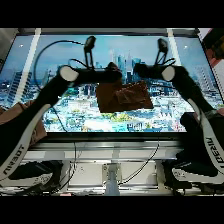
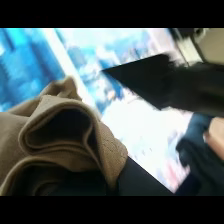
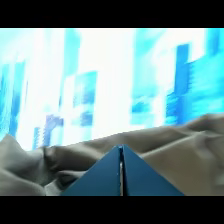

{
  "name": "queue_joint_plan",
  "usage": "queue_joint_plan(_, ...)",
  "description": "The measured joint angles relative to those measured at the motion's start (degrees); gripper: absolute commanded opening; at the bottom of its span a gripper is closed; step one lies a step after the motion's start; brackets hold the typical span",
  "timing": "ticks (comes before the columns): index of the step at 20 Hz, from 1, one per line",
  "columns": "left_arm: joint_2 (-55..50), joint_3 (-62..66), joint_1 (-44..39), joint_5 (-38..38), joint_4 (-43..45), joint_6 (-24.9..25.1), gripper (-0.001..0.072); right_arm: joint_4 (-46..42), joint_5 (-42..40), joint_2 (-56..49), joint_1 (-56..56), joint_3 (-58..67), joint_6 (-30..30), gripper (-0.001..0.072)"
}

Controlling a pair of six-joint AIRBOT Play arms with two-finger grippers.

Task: Fold the clothes and pants, and hang the long-sleeved shirts on hangers.

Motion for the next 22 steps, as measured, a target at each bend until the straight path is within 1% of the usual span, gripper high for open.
queue_joint_plan(2, -2.45, 0.0, -5.6, 9.46, -0.09, 0.0, 0.003, -1.55, 2.91, 3.02, -3.91, 0.0, -1.6, 0.0013)
queue_joint_plan(3, -3.69, 0.0, -7.91, 13.75, -0.2, 0.0, 0.0044, -2.1, 4.52, 4.02, -5.51, 0.0, -2.23, 0.0013)
queue_joint_plan(4, -5.05, 0.0, -10.1, 17.62, -0.2, 0.0, 0.0167, -2.58, 6.23, 4.9, -7.02, 0.0, -2.78, 0.0013)
queue_joint_plan(5, -6.34, 0.0, -11.85, 20.81, -0.2, 0.0, 0.0359, -2.78, 7.74, 5.55, -8.2, 0.0, -3.17, 0.0013)
queue_joint_plan(6, -7.37, 0.0, -13.22, 23.08, -0.22, 0.0, 0.0594, -2.86, 9.46, 6.01, -9.2, 0.0, -3.5, 0.0013)
queue_joint_plan(7, -8.24, 0.0, -14.47, 24.55, -0.2, -0.02, 0.072, -3.19, 10.84, 6.29, -9.94, 0.0, -3.8, 0.0015)
queue_joint_plan(8, -8.79, 0.0, -15.47, 24.94, -0.2, -0.2, 0.072, -3.8, 11.76, 6.58, -10.54, 0.0, -4.37, 0.0039)
queue_joint_plan(9, -9.09, 0.0, -16.37, 25.22, -0.17, -0.2, 0.072, -4.04, 12.33, 6.73, -10.91, 0.0, -5.11, 0.0089)
queue_joint_plan(10, -9.25, 0.0, -16.98, 25.22, -0.15, -0.2, 0.072, -4.24, 12.98, 6.86, -11.17, 0.0, -6.14, 0.0102)
queue_joint_plan(12, -9.01, 0.0, -17.79, 24.98, -0.09, -0.17, 0.072, -5.57, 13.35, 6.88, -11.56, 0.0, -8.15, 0.0106)
queue_joint_plan(13, -8.55, 0.0, -17.99, 24.81, 0.02, -0.13, 0.072, -6.49, 13.55, 6.67, -11.67, 0.0, -8.94, 0.0122)
queue_joint_plan(14, -7.96, 0.0, -17.97, 24.72, 0.02, -0.11, 0.072, -7.37, 13.68, 6.32, -11.91, 0.0, -9.66, 0.0215)
queue_joint_plan(15, -7.21, 0.0, -17.68, 24.7, 0.13, 0.02, 0.072, -8.26, 13.88, 5.84, -12.5, 0.0, -10.12, 0.0227)
queue_joint_plan(17, -5.44, 0.0, -16.55, 24.61, 0.33, 0.02, 0.072, -9.05, 14.12, 4.7, -14.58, 0.0, -10.71, 0.0228)
queue_joint_plan(20, -2.6, 0.0, -13.77, 24.44, 0.5, 0.02, 0.072, -6.75, 14.73, 2.84, -19.69, 0.0, -11.15, 0.0229)
queue_joint_plan(22, -0.94, 0.0, -11.43, 23.34, 0.63, 0.02, 0.072, -2.78, 16.87, 0.87, -24.3, 0.0, -11.45, 0.0281)
